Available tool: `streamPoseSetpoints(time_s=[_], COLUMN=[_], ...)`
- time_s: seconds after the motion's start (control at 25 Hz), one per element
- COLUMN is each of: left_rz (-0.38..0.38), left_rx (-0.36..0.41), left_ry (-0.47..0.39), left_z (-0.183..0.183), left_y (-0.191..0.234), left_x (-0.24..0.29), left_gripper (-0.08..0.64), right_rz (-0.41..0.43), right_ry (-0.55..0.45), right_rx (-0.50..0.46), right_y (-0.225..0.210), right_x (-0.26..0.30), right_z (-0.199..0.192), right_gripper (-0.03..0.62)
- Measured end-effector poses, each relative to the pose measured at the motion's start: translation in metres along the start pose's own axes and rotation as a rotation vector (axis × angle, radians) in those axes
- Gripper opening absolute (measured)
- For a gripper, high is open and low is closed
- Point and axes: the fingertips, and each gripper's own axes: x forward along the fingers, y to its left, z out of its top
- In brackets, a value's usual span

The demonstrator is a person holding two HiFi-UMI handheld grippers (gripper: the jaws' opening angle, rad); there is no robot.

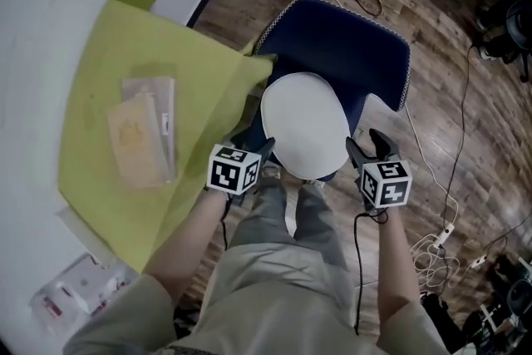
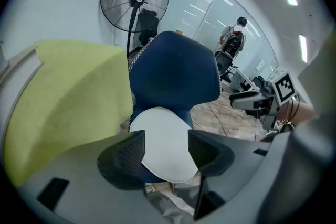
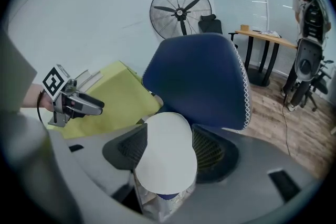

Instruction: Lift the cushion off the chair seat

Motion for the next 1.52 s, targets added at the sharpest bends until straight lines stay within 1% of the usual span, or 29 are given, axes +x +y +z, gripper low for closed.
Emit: streamPoseSetpoints(time_s=[0.12,0.2,0.24,0.36,0.44,0.56,0.72,0.88,0.96,1.04,1.12,1.28,1.36,1.44,1.48,1.52], left_rz=[0.013,0.028,0.028,0.017,0.025,0.029,0.023,0.027,0.013,-0.004,-0.004,0.021,0.034,0.04,0.041,0.04], left_rx=[-0.009,-0.004,-0.022,-0.127,-0.165,-0.203,-0.244,-0.245,-0.29,-0.364,-0.404,-0.425,-0.402,-0.39,-0.384,-0.375], left_ry=[0.013,0.029,0.037,0.061,0.087,0.123,0.16,0.194,0.204,0.194,0.195,0.233,0.251,0.257,0.259,0.262], left_z=[-0.007,-0.015,-0.019,-0.037,-0.051,-0.073,-0.101,-0.121,-0.13,-0.134,-0.138,-0.154,-0.159,-0.159,-0.159,-0.159], left_y=[0.013,0.024,0.03,0.046,0.059,0.07,0.089,0.106,0.106,0.102,0.102,0.103,0.104,0.105,0.105,0.105], left_x=[0.025,0.042,0.051,0.079,0.097,0.117,0.148,0.174,0.186,0.194,0.203,0.216,0.22,0.222,0.222,0.222], left_gripper=[0.247,0.247,0.247,0.247,0.247,0.247,0.247,0.247,0.247,0.25,0.256,0.256,0.256,0.255,0.255,0.25], right_rz=[0.0,0.014,0.027,0.068,0.076,0.073,0.052,0.029,0.036,0.043,0.036,0.028,0.007,-0.021,-0.023,-0.017], right_ry=[0.035,0.035,0.026,0.005,0.014,0.049,0.096,0.148,0.17,0.192,0.217,0.272,0.3,0.288,0.282,0.286], right_rx=[-0.006,-0.007,0.002,0.065,0.094,0.115,0.09,0.104,0.118,0.121,0.118,0.118,0.116,0.116,0.126,0.143], right_y=[-0.008,-0.009,-0.009,-0.013,-0.019,-0.027,-0.042,-0.062,-0.07,-0.076,-0.082,-0.081,-0.079,-0.079,-0.077,-0.075], right_x=[0.029,0.047,0.055,0.08,0.098,0.122,0.159,0.192,0.201,0.208,0.219,0.236,0.24,0.242,0.242,0.241], right_z=[-0.015,-0.024,-0.027,-0.036,-0.042,-0.057,-0.081,-0.11,-0.121,-0.129,-0.135,-0.149,-0.159,-0.162,-0.164,-0.166], right_gripper=[0.273,0.285,0.291,0.303,0.31,0.314,0.327,0.327,0.338,0.342,0.341,0.341,0.341,0.335,0.324,0.295])
